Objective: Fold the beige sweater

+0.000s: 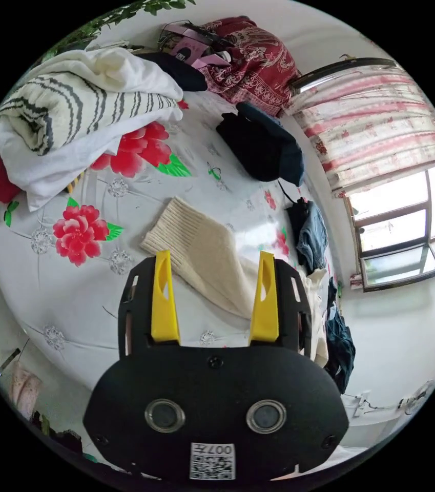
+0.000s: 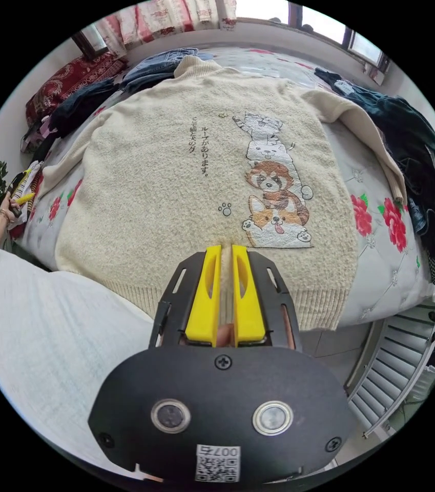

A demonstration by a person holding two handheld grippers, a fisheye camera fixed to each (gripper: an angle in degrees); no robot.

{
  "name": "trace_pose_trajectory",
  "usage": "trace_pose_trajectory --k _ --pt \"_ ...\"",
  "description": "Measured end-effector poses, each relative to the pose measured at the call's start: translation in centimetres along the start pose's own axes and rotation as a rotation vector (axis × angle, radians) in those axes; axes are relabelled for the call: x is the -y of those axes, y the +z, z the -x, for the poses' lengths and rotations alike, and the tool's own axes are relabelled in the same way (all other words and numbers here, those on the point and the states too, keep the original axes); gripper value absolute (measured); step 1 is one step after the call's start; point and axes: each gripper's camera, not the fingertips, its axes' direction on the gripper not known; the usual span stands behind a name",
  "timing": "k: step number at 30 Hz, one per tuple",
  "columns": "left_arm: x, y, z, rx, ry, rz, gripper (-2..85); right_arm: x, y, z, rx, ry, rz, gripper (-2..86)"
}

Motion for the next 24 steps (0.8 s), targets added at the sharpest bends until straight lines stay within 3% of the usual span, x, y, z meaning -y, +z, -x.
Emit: trace_pose_trajectory --k 4,8,10,12,14,17,19,21,24 --pt "1.3 2.1 1.5 0.129 -0.110 0.018 19.2 0.5 0.3 0.9 -0.035 -0.025 0.030 1.5" --pt "3.1 3.0 1.8 0.304 -0.157 0.033 0.9 0.6 0.5 1.7 -0.057 -0.023 0.039 1.3" --pt "4.4 2.8 2.7 0.108 -0.152 0.037 -0.2 0.7 0.7 2.3 -0.077 -0.037 0.053 1.3" --pt "6.7 -0.7 2.5 -0.257 -0.155 -0.116 -0.8 0.8 0.8 2.8 -0.091 -0.046 0.066 1.2" --pt "8.8 -5.4 0.4 -0.426 -0.032 -0.262 -0.9 0.9 0.9 3.3 -0.102 -0.057 0.076 1.1" --pt "10.5 -12.6 -3.2 -0.370 0.191 -0.386 -0.9 0.7 1.0 3.9 -0.116 -0.069 0.077 0.9" --pt "10.6 -13.8 -2.8 -0.261 0.212 -0.418 -0.9 0.4 1.0 4.4 -0.121 -0.062 0.068 0.9" --pt "10.8 -10.8 1.9 -0.195 0.001 -0.322 -0.9 0.1 1.0 4.7 -0.128 -0.065 0.063 0.9" --pt "8.4 -7.8 6.6 -0.433 -0.238 -0.337 -0.9 -0.2 1.0 5.3 -0.137 -0.100 0.067 1.0"
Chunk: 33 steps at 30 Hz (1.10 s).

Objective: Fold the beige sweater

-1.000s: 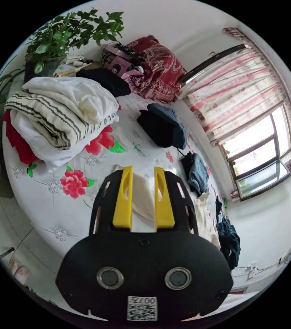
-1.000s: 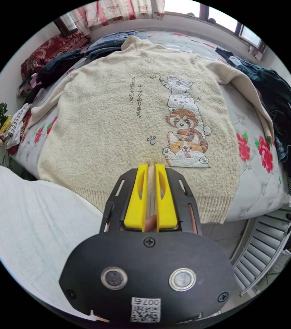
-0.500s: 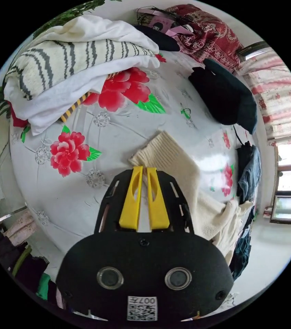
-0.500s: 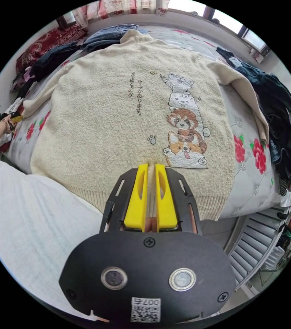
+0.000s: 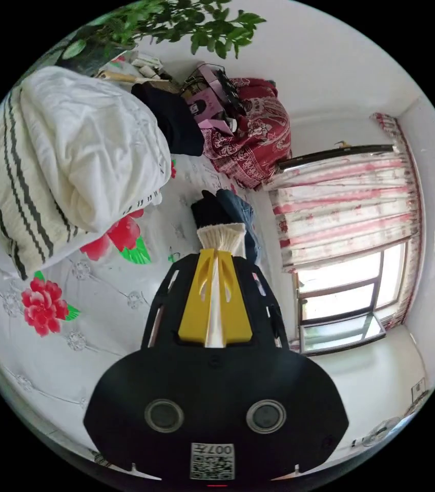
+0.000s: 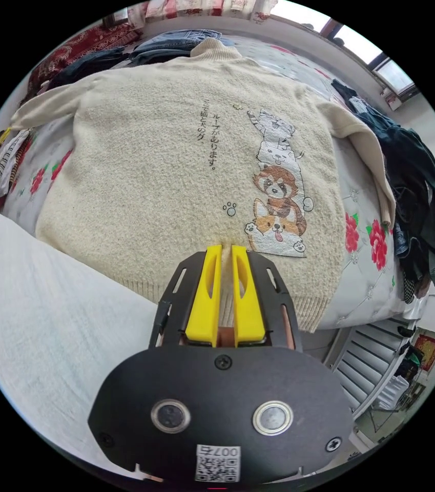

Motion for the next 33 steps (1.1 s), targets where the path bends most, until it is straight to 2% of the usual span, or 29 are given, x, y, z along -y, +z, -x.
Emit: trace_pose_trajectory --k 3,7,10,12,14,16,18,20,22,24,26,29,33 --pt "-2.5 2.5 -3.2 0.047 0.121 0.057 -0.9 -0.3 -0.2 0.1 0.016 0.013 0.003 1.2" --pt "-7.9 7.0 -12.1 -0.114 0.323 0.165 -0.9 -0.5 -0.6 -0.1 0.053 0.032 0.026 1.7" --pt "-17.2 11.4 -23.8 -0.269 0.625 0.368 -0.4 -0.8 -1.3 -0.8 0.105 0.058 0.033 2.3" --pt "-28.7 13.0 -32.2 -0.447 0.897 0.543 0.7 -1.3 -2.2 -1.5 0.132 0.093 -0.001 2.8" --pt "-38.5 13.3 -36.0 -0.559 1.078 0.674 5.6 -1.8 -3.3 -2.6 0.154 0.142 -0.051 3.3" --pt "-47.1 13.8 -37.5 -0.585 1.208 0.811 13.2 -2.6 -5.0 -4.5 0.181 0.222 -0.132 3.8" --pt "-55.4 15.0 -36.1 -0.470 1.336 0.928 15.6 -3.3 -6.0 -6.3 0.216 0.288 -0.186 4.1" --pt "-58.7 16.1 -33.0 -0.343 1.358 0.961 15.1 -4.2 -6.8 -8.4 0.259 0.357 -0.242 4.2" --pt "-60.4 17.4 -29.3 -0.180 1.352 1.010 14.7 -5.0 -7.3 -10.8 0.314 0.419 -0.306 4.4" --pt "-60.7 19.0 -24.1 0.063 1.305 1.079 14.0 -4.9 -7.5 -12.4 0.355 0.448 -0.353 4.6" --pt "-59.9 19.5 -21.1 0.195 1.256 1.102 13.8 -4.0 -7.5 -13.9 0.399 0.465 -0.388 4.9" --pt "-57.8 19.3 -18.6 0.314 1.170 1.053 13.5 -0.3 -7.5 -15.3 0.445 0.433 -0.426 5.5" --pt "-56.5 20.4 -17.9 0.439 1.109 0.953 13.1 7.3 -6.3 -14.9 0.384 0.324 -0.411 5.9"
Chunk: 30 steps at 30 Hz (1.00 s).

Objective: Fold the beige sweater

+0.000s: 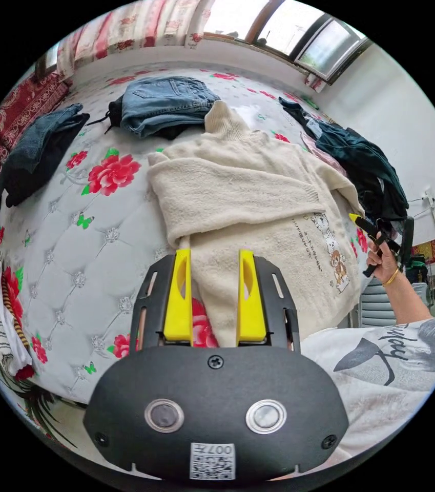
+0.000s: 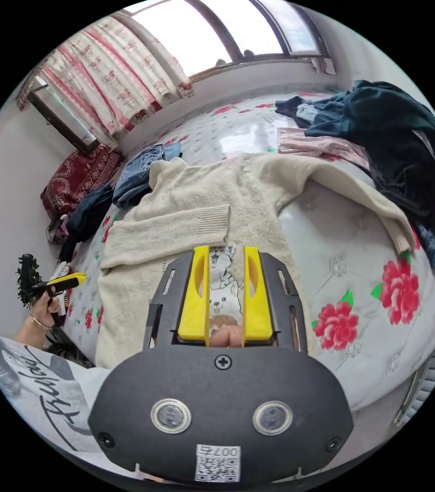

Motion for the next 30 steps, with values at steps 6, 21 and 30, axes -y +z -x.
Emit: trace_pose_trajectory --k 6,21,30 --pt "4.1 1.8 1.2 0.021 -0.112 -0.016 13.0 4.2 8.7 1.2 0.058 0.000 0.233 3.6" --pt "25.3 12.7 0.2 0.138 0.179 0.161 12.9 -2.8 -2.7 -3.7 -0.071 -0.042 0.232 0.1" --pt "26.1 14.6 4.0 0.093 0.069 0.174 12.2 -1.7 -2.4 -4.0 0.023 0.079 0.223 -0.1"
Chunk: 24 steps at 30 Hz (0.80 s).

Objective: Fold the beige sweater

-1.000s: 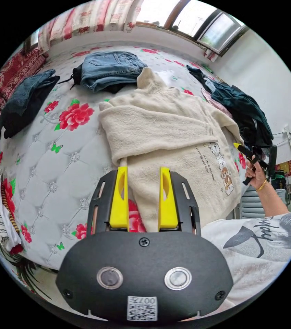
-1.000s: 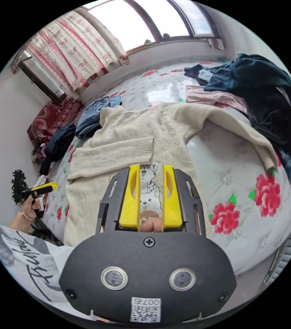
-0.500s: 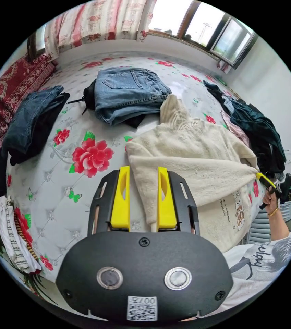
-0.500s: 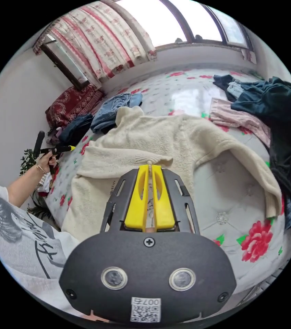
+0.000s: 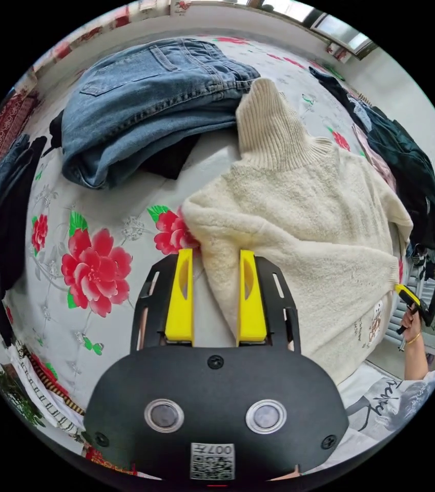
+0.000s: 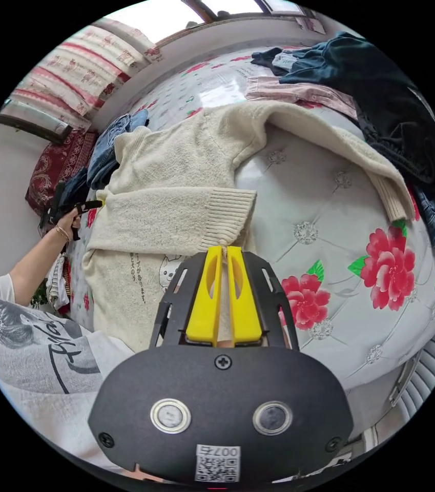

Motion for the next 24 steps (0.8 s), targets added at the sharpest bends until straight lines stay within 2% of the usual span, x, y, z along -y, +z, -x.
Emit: trace_pose_trajectory --k 4,6,8,10,14,16,17,19,22,24 --pt "-4.5 -5.5 -1.2 -0.007 0.070 -0.204 12.2 0.1 -0.2 0.1 -0.003 0.006 0.025 -0.2" --pt "-8.7 -7.7 -3.4 -0.096 0.161 -0.254 14.6 0.4 -0.2 0.0 0.008 0.030 0.025 -0.2" --pt "-11.8 -7.8 -5.2 -0.130 0.230 -0.227 16.3 0.9 -0.3 0.5 0.015 0.025 0.018 -0.2" --pt "-14.4 -6.7 -6.3 -0.089 0.261 -0.163 17.5 1.7 -0.4 1.5 -0.005 0.000 0.029 -0.2" --pt "-17.0 -3.6 -5.9 0.055 0.255 -0.046 17.4 2.5 -1.0 2.8 -0.034 -0.050 0.042 -0.2" --pt "-16.8 -2.9 -5.3 0.122 0.244 -0.052 15.8 2.7 -1.5 2.8 -0.055 -0.054 0.050 -0.1" --pt "-16.5 -2.4 -4.7 0.199 0.213 -0.042 14.7 2.7 -1.6 2.7 -0.061 -0.047 0.053 -0.1" --pt "-16.1 -1.8 -3.2 0.212 0.169 -0.029 13.3 2.8 -2.2 2.2 -0.061 -0.009 0.056 -0.1" --pt "-17.4 -2.4 1.3 0.084 -0.021 -0.090 8.5 3.1 -3.5 3.5 0.021 -0.028 0.038 -0.1" --pt "-20.6 -2.5 6.1 -0.012 -0.252 -0.151 6.0 3.2 -3.7 5.4 0.043 -0.098 0.046 -0.1"
